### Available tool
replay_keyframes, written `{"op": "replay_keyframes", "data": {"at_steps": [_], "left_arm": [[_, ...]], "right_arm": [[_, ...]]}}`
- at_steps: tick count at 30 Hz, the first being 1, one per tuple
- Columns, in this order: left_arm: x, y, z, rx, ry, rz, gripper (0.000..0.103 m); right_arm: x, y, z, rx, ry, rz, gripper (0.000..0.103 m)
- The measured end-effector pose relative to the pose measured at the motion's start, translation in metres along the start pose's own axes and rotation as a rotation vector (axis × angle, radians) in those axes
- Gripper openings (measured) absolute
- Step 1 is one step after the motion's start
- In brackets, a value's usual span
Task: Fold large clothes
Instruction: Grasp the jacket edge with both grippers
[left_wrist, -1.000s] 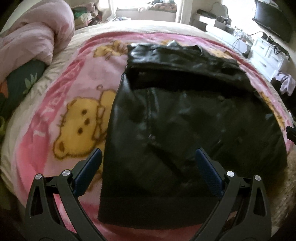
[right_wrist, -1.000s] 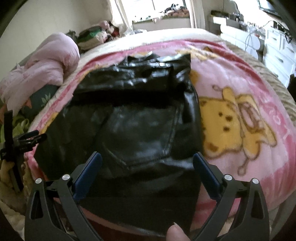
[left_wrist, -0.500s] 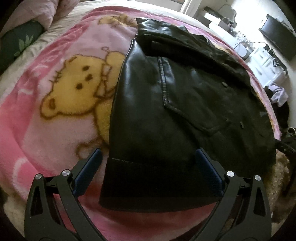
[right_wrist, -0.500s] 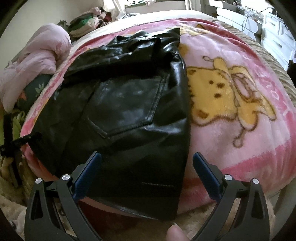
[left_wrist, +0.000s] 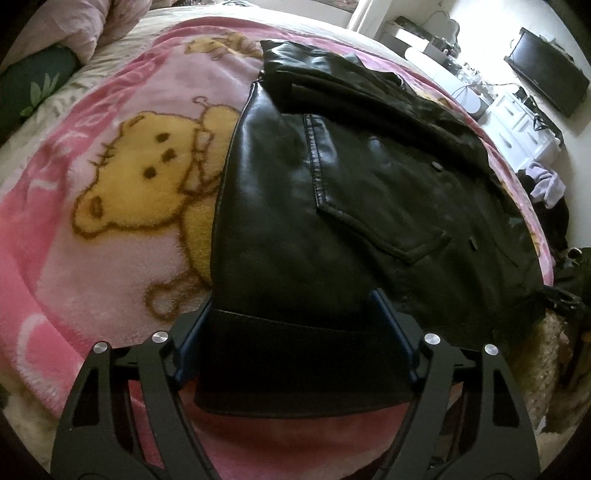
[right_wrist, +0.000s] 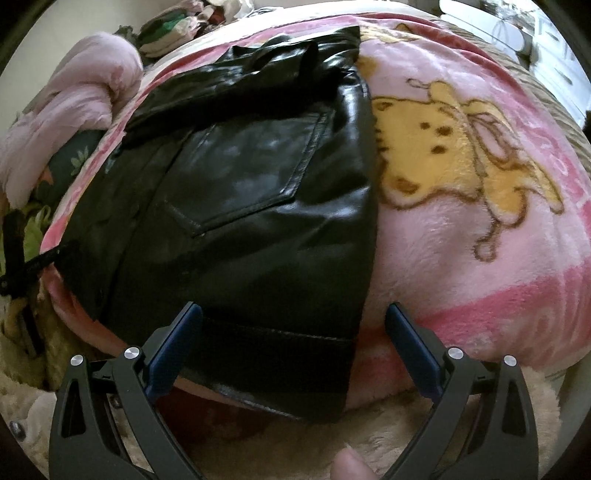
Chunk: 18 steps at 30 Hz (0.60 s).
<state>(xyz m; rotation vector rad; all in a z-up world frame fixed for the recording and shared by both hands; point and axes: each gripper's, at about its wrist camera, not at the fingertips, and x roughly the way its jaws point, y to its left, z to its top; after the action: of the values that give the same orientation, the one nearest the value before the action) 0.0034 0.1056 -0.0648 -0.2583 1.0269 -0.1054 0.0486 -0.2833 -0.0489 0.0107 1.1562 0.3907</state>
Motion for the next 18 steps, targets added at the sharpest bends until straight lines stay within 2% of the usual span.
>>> {"op": "replay_keyframes", "data": {"at_steps": [2,6,8,9,11,14,18], "left_arm": [[0.001,-0.002,-0.001,0.012,-0.005,0.012,0.070],[0.000,-0.006,-0.002,0.036,-0.018,0.023,0.061],[-0.001,-0.008,-0.002,0.048,-0.015,0.009,0.048],[-0.002,-0.009,-0.002,0.059,-0.017,0.004,0.045],[-0.004,-0.009,-0.002,0.065,-0.020,-0.007,0.029],[-0.010,-0.011,0.000,0.068,-0.035,-0.017,0.019],[-0.029,-0.015,0.003,0.057,-0.085,-0.046,0.018]], "right_arm": [[0.000,0.003,-0.002,-0.024,0.006,0.006,0.082],[-0.003,0.004,-0.007,-0.037,-0.013,0.013,0.067],[-0.008,0.000,-0.009,-0.018,-0.036,0.029,0.050],[-0.010,-0.003,-0.010,-0.003,-0.049,0.044,0.045],[-0.015,-0.010,-0.011,0.024,-0.069,0.075,0.027],[-0.025,-0.012,-0.012,0.055,-0.115,0.131,0.020],[-0.046,-0.015,-0.014,0.095,-0.203,0.221,0.017]]}}
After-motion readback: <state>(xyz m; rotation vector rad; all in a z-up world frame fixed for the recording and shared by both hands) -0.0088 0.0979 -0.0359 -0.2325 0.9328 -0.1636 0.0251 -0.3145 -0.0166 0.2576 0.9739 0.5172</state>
